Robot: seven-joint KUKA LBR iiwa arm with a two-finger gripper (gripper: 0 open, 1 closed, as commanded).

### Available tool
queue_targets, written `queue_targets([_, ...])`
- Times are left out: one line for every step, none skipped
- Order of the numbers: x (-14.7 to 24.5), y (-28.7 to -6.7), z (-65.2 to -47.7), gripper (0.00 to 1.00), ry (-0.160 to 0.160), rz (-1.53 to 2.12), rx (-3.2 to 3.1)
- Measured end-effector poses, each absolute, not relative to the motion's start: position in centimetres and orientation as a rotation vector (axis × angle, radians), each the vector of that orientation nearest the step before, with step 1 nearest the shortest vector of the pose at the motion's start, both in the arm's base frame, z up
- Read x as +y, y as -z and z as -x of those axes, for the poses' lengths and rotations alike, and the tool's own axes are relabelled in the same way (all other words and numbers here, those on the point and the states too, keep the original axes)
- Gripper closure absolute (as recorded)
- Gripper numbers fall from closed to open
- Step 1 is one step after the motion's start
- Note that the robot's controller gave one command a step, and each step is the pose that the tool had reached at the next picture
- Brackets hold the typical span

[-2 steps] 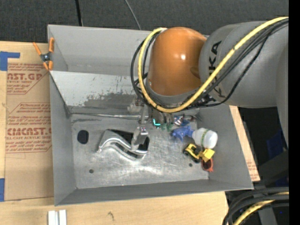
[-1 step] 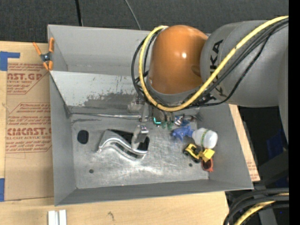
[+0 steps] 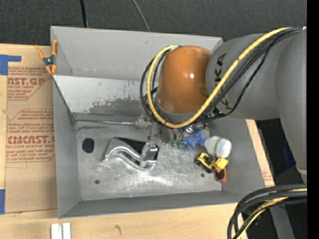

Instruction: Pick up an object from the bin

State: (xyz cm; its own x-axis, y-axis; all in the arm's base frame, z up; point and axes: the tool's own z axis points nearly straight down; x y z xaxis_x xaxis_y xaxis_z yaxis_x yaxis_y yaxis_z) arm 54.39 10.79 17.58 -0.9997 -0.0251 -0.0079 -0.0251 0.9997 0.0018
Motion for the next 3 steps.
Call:
queue_targets([11.1,-10.8,-53.2,0.00,-0.005,-0.089,3.127])
queue_targets([10.8,-8.1,-56.9,1.00,-0.015,-0.017,3.110])
queue_targets([10.8,-8.1,-56.9,1.00,-0.015,-0.017,3.110])
